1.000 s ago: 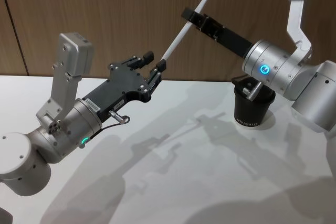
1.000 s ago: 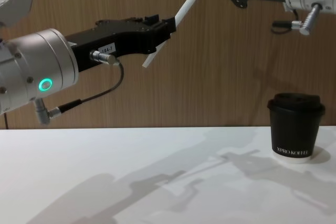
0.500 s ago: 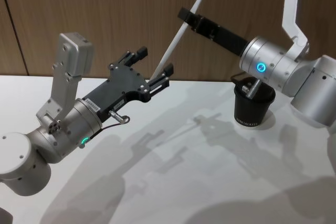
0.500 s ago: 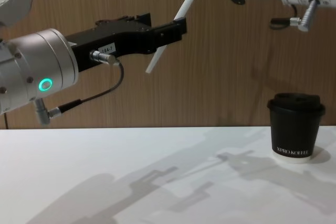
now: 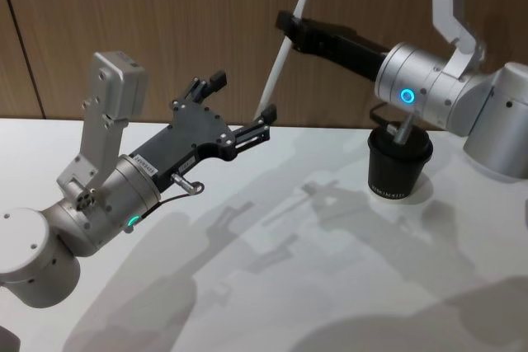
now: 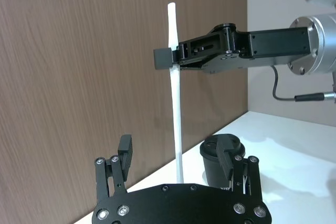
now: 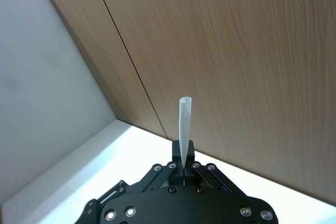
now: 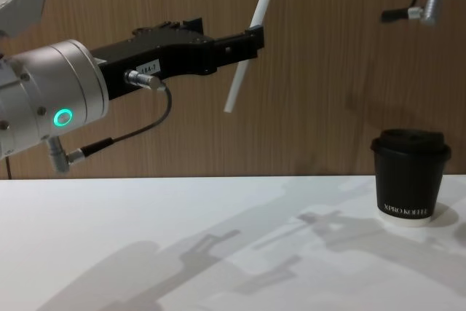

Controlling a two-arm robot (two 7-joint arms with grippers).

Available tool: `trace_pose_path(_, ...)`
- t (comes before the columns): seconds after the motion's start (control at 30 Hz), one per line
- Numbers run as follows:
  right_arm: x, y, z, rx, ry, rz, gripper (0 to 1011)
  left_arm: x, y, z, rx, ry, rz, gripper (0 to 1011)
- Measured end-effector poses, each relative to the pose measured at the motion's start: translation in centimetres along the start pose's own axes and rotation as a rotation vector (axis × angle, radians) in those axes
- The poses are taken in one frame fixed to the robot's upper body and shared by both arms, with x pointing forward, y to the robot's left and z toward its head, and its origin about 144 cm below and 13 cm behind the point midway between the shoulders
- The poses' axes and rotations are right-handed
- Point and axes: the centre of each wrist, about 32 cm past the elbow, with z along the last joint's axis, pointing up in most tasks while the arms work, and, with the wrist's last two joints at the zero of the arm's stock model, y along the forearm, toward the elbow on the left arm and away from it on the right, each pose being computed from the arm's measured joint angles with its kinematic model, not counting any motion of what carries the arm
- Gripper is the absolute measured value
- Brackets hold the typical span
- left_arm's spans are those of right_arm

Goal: Pick up the straw with one hand, pass it to the other hand, and insert it into the cup.

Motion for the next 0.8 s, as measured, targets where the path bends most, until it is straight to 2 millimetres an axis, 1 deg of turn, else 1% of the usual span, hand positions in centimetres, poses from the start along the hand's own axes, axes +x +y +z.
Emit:
trace_pose_path(0.43, -1.7, -0.5, 2.2, -0.061, -0.198, -0.088, 6, 0.0, 0.0, 0.0, 0.000, 0.000, 0.000, 1000)
trace_pose_path(0.63, -2.6, -0.9, 3.4, -0.085, -0.314, -0.158, 6, 0.0, 0.0, 0.0, 0.000, 0.000, 0.000, 1000)
trace_pose_path(0.8, -3.0, -1.3, 3.8, -0.096, -0.371, -0.206, 6, 0.0, 0.0, 0.0, 0.000, 0.000, 0.000, 1000)
